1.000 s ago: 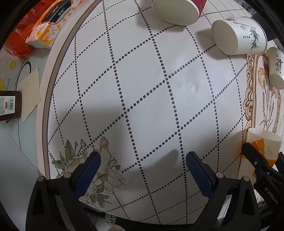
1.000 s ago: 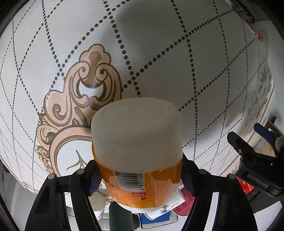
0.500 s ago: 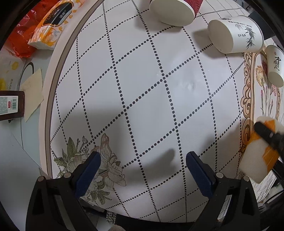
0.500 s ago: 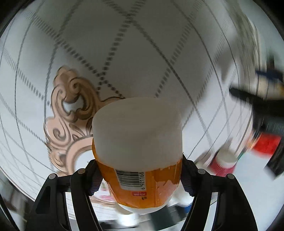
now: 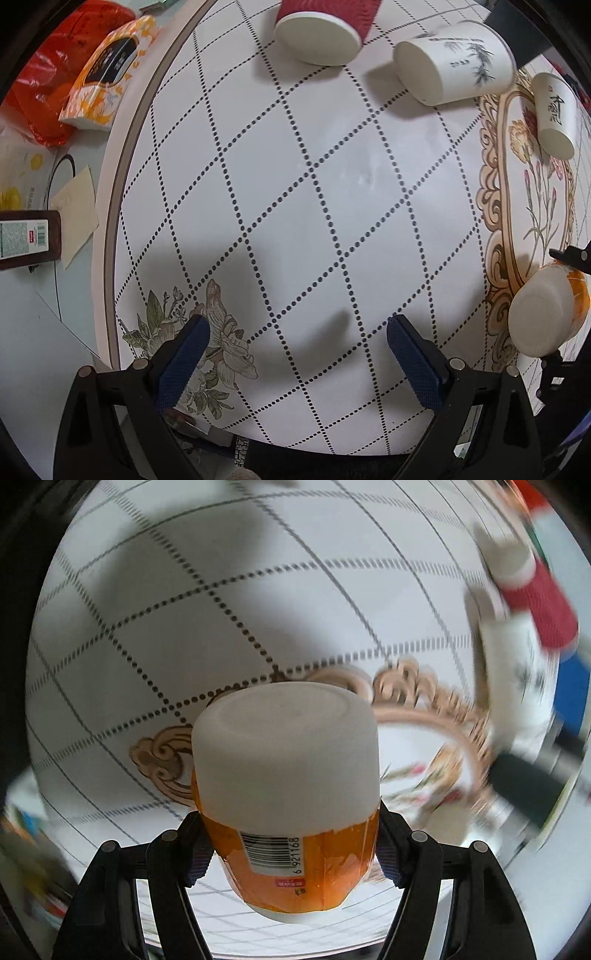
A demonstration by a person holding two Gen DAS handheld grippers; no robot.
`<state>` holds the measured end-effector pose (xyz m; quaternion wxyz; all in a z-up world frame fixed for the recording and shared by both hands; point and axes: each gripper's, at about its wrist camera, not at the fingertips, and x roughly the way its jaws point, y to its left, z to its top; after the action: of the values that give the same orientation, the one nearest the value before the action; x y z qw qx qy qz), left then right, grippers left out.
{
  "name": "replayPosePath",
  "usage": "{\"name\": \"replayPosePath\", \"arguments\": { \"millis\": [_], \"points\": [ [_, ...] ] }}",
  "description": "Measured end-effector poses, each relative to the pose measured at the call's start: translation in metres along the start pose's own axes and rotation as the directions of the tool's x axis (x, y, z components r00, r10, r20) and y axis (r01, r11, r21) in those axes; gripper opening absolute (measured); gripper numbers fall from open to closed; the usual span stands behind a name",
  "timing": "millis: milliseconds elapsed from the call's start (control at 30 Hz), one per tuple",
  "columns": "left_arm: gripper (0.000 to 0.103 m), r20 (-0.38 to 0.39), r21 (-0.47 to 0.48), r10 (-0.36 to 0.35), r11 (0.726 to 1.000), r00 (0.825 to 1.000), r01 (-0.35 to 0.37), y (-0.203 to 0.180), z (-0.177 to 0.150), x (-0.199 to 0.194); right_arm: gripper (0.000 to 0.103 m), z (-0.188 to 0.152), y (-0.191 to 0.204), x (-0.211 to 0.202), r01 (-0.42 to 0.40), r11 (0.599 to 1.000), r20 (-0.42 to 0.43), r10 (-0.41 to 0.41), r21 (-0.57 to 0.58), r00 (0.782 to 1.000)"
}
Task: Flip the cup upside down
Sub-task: 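Rotate the right gripper to turn the cup rim-down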
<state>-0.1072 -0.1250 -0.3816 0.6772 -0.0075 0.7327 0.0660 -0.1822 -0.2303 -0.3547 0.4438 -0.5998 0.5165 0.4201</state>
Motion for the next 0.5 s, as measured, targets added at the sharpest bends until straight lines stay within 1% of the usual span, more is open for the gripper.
{"name": "replayPosePath", "arguments": {
  "millis": [67,133,167,267,300,367,400,433,467,500],
  "points": [
    [0.098,0.002,0.013,0.004,1.0,1.0,-0.004,-0.01,0.002,-0.007,0.074,-0.004,-0.004,0.002,-0.043,0.995,-0.004,0.044,0.085,0.999],
    [0.098,0.003,0.026,0.006,1.0,1.0,-0.006,-0.018,0.0,-0.008,0.074,-0.014,-0.003,0.008,-0.093,0.978,-0.005,0.095,0.186,0.995],
    [0.098,0.003,0.033,0.006,0.999,1.0,-0.006,-0.023,0.0,-0.01,0.074,-0.019,-0.007,0.01,-0.113,0.965,-0.006,0.118,0.238,0.993],
    [0.098,0.01,0.054,0.007,0.999,1.0,-0.008,-0.038,-0.003,-0.015,0.074,-0.036,-0.019,0.021,-0.185,0.894,-0.005,0.205,0.408,0.979],
    [0.098,0.012,0.059,0.007,0.998,1.0,-0.008,-0.041,-0.005,-0.017,0.074,-0.045,-0.024,0.025,-0.208,0.863,-0.005,0.236,0.46,0.972],
    [0.098,0.013,0.065,0.004,0.998,1.0,-0.005,-0.05,-0.008,-0.021,0.075,-0.058,-0.032,0.032,-0.251,0.786,0.011,0.297,0.565,0.955],
    [0.098,0.014,0.07,0.004,0.998,1.0,-0.005,-0.054,-0.009,-0.022,0.075,-0.066,-0.036,0.036,-0.285,0.724,0.024,0.348,0.628,0.937],
    [0.098,0.015,0.072,0.004,0.997,1.0,-0.005,-0.059,-0.01,-0.025,0.075,-0.073,-0.038,0.041,-0.304,0.679,0.033,0.381,0.668,0.924],
    [0.098,0.016,0.076,0.004,0.997,1.0,-0.005,-0.062,-0.012,-0.026,0.075,-0.081,-0.04,0.046,-0.323,0.622,0.047,0.418,0.713,0.907],
    [0.098,0.017,0.08,0.003,0.997,1.0,-0.005,-0.067,-0.013,-0.027,0.075,-0.088,-0.042,0.05,-0.334,0.583,0.056,0.442,0.741,0.895]
  ]
}}
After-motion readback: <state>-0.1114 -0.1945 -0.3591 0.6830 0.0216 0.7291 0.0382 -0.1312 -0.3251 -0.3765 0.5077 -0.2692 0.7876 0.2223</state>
